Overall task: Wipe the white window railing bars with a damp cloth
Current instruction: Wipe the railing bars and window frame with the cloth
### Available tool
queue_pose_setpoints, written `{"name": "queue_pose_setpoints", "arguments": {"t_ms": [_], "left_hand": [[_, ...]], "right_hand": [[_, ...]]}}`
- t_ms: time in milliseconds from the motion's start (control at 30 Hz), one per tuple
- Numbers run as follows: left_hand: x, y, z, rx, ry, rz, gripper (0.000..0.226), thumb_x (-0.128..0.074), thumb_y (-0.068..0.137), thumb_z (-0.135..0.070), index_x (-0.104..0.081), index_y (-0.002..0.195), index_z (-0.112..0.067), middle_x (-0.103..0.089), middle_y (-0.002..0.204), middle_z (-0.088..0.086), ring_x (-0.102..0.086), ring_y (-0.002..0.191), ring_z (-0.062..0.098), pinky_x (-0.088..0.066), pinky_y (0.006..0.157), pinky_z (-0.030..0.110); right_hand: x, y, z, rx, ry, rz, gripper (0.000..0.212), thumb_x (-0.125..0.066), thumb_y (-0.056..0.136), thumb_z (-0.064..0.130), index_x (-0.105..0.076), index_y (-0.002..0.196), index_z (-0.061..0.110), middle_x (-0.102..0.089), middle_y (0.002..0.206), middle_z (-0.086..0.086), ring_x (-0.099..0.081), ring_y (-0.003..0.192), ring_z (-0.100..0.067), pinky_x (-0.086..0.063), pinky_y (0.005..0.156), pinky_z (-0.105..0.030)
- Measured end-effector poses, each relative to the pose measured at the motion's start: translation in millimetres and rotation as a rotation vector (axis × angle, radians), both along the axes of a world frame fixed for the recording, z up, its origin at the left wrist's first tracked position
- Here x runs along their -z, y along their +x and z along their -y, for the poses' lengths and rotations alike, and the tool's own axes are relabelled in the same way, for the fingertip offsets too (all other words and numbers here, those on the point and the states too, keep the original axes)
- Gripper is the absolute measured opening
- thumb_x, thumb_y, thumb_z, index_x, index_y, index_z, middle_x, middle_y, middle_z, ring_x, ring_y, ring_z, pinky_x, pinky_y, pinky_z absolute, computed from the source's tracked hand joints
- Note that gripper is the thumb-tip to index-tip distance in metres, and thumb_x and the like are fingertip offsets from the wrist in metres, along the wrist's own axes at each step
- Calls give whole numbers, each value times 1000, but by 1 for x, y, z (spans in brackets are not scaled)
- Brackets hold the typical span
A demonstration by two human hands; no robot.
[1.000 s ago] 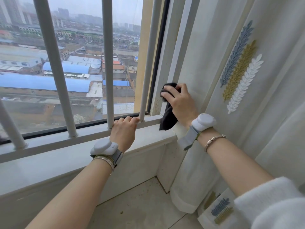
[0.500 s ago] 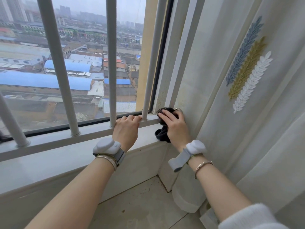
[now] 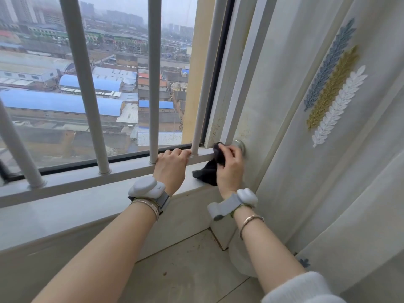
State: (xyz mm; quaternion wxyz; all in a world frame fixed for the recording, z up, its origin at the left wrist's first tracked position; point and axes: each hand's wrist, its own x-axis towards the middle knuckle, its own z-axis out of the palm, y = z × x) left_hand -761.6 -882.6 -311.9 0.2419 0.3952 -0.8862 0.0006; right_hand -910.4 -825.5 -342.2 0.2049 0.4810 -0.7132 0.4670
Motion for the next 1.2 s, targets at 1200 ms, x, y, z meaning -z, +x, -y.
{"name": "queue_pose_setpoints", "arguments": {"t_ms": [1200], "left_hand": [[-134,25,-31,396,1048,-541,83,-72,78,-20,-21,142,-34,-43,127,-10,-53,106,6,-50,85,23]], "right_hand": [[-170,64,-68,-402,-67,1357,14,-59,89,4,-59,102,9,-68,97,-10,-67,89,-23,-54,71,-29]]}}
